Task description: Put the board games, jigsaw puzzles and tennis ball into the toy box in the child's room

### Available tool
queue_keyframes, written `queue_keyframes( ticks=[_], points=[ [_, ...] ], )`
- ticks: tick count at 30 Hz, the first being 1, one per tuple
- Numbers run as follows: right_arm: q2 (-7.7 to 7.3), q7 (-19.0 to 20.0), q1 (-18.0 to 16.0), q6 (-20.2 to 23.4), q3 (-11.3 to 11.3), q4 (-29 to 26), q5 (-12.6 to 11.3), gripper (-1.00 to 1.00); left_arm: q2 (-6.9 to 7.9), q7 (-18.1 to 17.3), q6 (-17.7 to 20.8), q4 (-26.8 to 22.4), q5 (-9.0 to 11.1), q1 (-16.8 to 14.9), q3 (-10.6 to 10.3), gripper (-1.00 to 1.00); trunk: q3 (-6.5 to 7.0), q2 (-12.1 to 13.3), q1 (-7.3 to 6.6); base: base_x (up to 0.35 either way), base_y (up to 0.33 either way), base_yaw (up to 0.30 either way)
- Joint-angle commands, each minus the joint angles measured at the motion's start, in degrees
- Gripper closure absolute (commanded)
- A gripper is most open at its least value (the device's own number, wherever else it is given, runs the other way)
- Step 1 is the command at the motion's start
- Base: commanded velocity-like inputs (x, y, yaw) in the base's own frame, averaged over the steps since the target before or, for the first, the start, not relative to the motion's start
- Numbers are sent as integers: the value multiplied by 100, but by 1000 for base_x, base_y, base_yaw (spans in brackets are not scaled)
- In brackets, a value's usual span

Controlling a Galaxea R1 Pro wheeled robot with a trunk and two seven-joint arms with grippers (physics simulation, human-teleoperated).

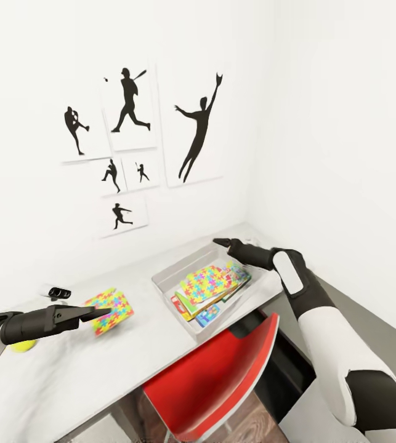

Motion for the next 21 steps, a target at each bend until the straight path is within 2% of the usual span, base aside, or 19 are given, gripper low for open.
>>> queue_keyframes(
  ticks=[1,5,11,21],
  points=[
    [3,33,8,28,-4,-91,22,-100,3,-16,61,-1,6,-4,-3,-100,-3,-11,3,-126,44,53],
    [21,73,103,72,38,-431,24,-100,4,-17,61,-1,6,-4,-3,-100,35,-11,3,-52,18,88],
    [42,47,141,55,468,-548,29,-100,4,-17,61,-1,-1,-4,1,-100,91,-11,3,-98,10,122],
    [127,-188,146,31,864,-553,37,-100,5,-16,61,-1,-3,-4,5,-100,185,-11,3,-162,125,139]
  ],
)
